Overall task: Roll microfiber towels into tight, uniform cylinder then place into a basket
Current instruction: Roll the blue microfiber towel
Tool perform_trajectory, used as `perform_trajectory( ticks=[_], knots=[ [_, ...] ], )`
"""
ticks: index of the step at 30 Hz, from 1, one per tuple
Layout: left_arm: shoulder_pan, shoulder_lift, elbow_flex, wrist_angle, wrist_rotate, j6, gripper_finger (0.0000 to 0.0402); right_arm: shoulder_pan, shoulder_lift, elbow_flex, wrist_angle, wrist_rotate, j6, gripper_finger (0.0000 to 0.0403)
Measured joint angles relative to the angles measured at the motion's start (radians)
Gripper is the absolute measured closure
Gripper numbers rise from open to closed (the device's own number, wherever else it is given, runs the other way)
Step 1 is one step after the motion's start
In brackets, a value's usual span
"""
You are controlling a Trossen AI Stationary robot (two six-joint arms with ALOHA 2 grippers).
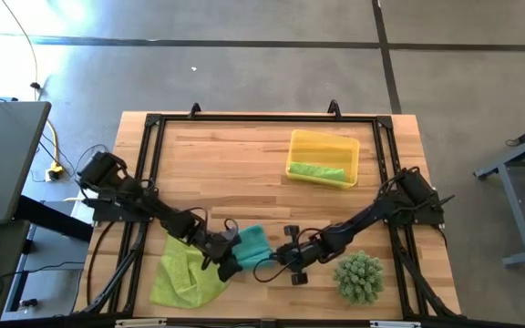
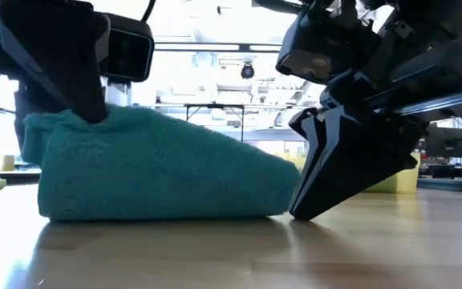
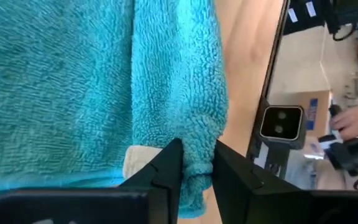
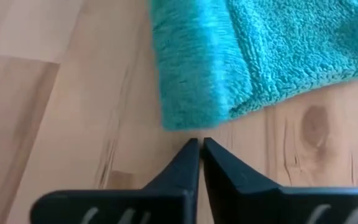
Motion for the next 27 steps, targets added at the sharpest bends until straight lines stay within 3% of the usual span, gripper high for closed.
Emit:
perform_trajectory(
  ticks=[4, 9, 13, 16, 21, 27],
  knots=[
    [-0.003, -0.003, 0.000, -0.063, -0.010, -0.022, 0.0331, 0.015, -0.026, 0.001, -0.037, 0.042, -0.017, 0.0389],
    [-0.036, 0.055, 0.001, -0.045, -0.026, -0.079, 0.0339, 0.027, -0.120, -0.011, -0.132, 0.040, -0.076, 0.0320],
    [-0.051, 0.084, 0.001, -0.007, -0.037, -0.124, 0.0347, 0.044, -0.181, -0.005, -0.040, 0.039, -0.113, 0.0259],
    [-0.058, 0.090, 0.003, 0.036, -0.065, -0.154, 0.0353, 0.061, -0.163, -0.008, 0.086, 0.044, -0.184, 0.0235],
    [-0.067, 0.095, 0.006, 0.018, -0.085, -0.183, 0.0361, 0.077, -0.090, -0.006, 0.244, 0.050, -0.340, 0.0238],
    [-0.085, 0.112, 0.008, 0.000, -0.090, -0.214, 0.0366, 0.056, -0.042, -0.006, 0.283, 0.024, -0.356, 0.0264]
  ],
)
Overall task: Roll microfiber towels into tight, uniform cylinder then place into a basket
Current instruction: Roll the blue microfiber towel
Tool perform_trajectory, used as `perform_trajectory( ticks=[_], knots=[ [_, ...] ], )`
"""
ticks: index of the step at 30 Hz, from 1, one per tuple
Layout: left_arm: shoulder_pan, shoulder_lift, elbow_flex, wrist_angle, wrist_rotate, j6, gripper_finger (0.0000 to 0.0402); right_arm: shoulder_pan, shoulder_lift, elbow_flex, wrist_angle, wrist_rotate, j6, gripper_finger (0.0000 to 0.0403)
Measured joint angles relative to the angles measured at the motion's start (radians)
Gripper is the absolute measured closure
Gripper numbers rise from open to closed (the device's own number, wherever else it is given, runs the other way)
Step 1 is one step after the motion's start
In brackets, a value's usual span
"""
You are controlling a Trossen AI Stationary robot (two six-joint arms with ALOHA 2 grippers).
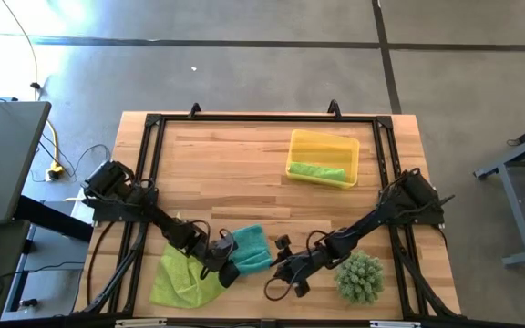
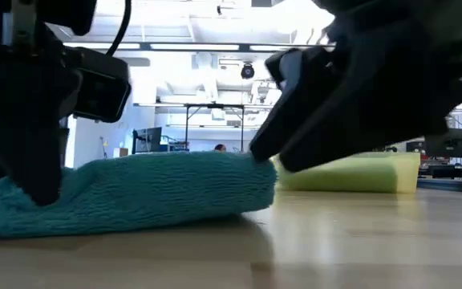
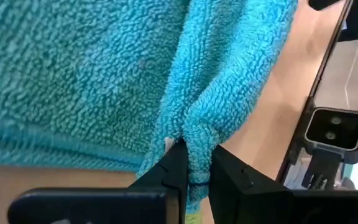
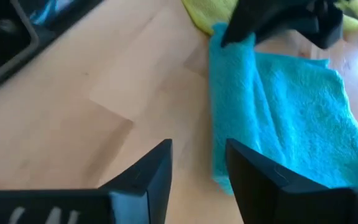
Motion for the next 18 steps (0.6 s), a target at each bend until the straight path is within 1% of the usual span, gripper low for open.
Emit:
perform_trajectory(
  ticks=[6, 18],
  knots=[
    [-0.015, 0.000, 0.001, -0.009, -0.018, -0.015, 0.0367, -0.020, 0.038, 0.001, 0.010, 0.049, -0.026, 0.0269],
    [-0.012, 0.000, 0.001, -0.013, -0.014, 0.000, 0.0367, -0.033, 0.090, 0.002, 0.030, 0.059, -0.019, 0.0269]
  ],
)
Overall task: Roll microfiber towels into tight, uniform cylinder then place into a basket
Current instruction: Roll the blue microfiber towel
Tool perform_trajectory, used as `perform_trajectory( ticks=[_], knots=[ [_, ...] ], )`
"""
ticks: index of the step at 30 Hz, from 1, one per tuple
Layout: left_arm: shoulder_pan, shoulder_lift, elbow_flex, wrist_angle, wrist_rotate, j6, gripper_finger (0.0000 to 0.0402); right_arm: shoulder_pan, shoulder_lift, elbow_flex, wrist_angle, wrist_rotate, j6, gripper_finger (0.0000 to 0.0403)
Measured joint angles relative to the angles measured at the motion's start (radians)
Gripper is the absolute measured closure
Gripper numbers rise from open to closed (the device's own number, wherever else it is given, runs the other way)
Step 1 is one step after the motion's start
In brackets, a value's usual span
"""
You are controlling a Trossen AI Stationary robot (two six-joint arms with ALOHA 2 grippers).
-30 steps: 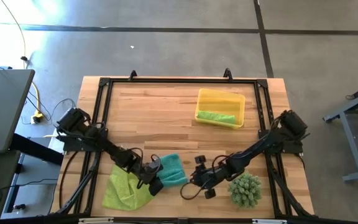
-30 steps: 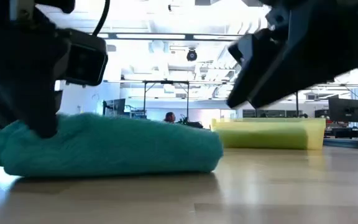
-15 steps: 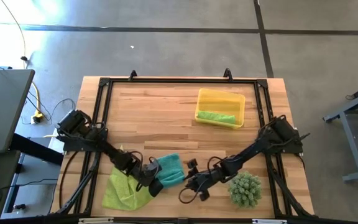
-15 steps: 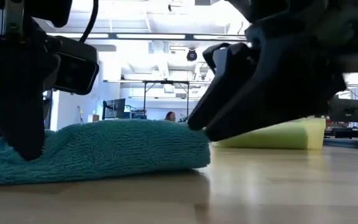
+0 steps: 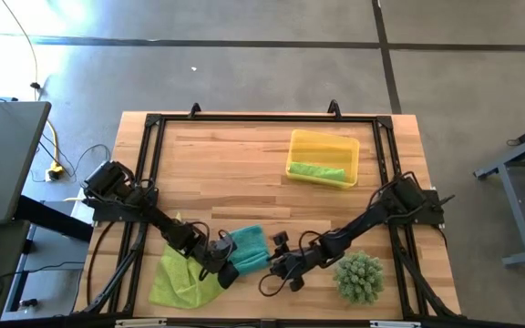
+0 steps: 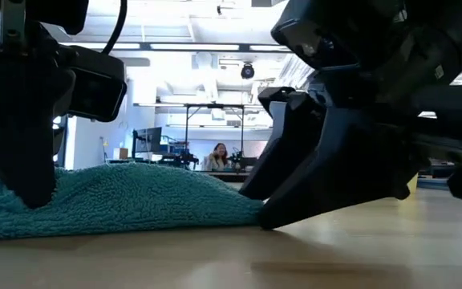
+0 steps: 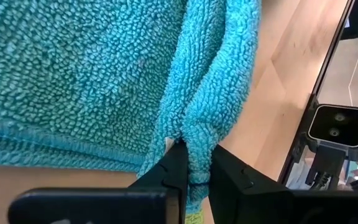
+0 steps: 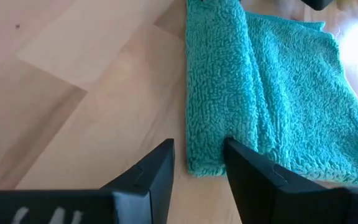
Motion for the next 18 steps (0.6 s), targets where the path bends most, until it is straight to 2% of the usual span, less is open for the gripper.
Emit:
perform_trajectory(
  ticks=[9, 13, 15, 18],
  knots=[
    [0.000, 0.000, 0.000, 0.001, 0.004, -0.006, 0.0336, -0.014, 0.036, 0.004, 0.013, -0.007, 0.063, 0.0265],
    [0.001, 0.000, 0.000, 0.003, 0.017, -0.017, 0.0326, -0.021, 0.037, 0.003, 0.005, -0.028, 0.166, 0.0253],
    [0.001, -0.001, 0.000, 0.003, 0.023, -0.019, 0.0323, -0.024, 0.037, 0.004, -0.009, -0.029, 0.212, 0.0259],
    [0.000, -0.005, -0.001, 0.003, 0.027, -0.009, 0.0322, -0.028, 0.038, 0.004, -0.024, -0.032, 0.248, 0.0288]
  ],
)
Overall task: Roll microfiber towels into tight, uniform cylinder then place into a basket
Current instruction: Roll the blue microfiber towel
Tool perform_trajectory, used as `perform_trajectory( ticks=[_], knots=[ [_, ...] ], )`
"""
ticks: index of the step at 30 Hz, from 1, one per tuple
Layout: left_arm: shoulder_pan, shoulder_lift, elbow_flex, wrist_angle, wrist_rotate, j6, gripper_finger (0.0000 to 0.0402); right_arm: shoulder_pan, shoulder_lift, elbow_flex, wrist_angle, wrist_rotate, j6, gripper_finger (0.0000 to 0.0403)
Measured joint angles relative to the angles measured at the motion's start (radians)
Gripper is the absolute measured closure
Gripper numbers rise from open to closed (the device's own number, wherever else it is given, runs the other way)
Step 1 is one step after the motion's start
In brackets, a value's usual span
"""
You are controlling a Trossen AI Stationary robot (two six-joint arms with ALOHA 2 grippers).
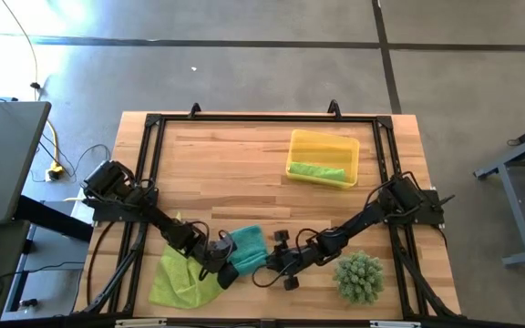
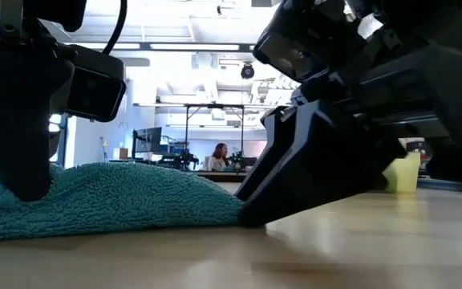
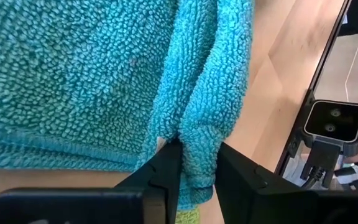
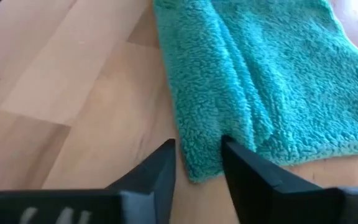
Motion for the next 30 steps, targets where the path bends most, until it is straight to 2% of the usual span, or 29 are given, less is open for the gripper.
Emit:
perform_trajectory(
  ticks=[6, 8, 14, 21, 26, 30],
  knots=[
    [0.000, 0.000, 0.000, 0.008, 0.051, 0.028, 0.0322, -0.002, 0.000, -0.001, -0.010, 0.004, 0.015, 0.0379],
    [0.001, 0.000, 0.000, 0.009, 0.082, 0.057, 0.0322, -0.002, 0.000, -0.001, -0.021, 0.001, 0.015, 0.0395],
    [0.005, -0.014, 0.000, 0.005, 0.184, 0.187, 0.0322, -0.002, -0.001, -0.001, -0.023, -0.019, 0.041, 0.0392],
    [0.019, -0.015, 0.002, -0.078, 0.197, 0.379, 0.0302, -0.002, -0.001, -0.002, -0.020, -0.022, 0.080, 0.0391],
    [0.030, -0.065, 0.013, -0.257, 0.227, 0.434, 0.0299, -0.008, -0.001, -0.003, -0.018, -0.027, 0.124, 0.0391],
    [0.032, -0.176, 0.062, -0.535, 0.210, 0.483, 0.0312, -0.021, -0.001, -0.003, -0.013, -0.036, 0.148, 0.0391]
  ],
)
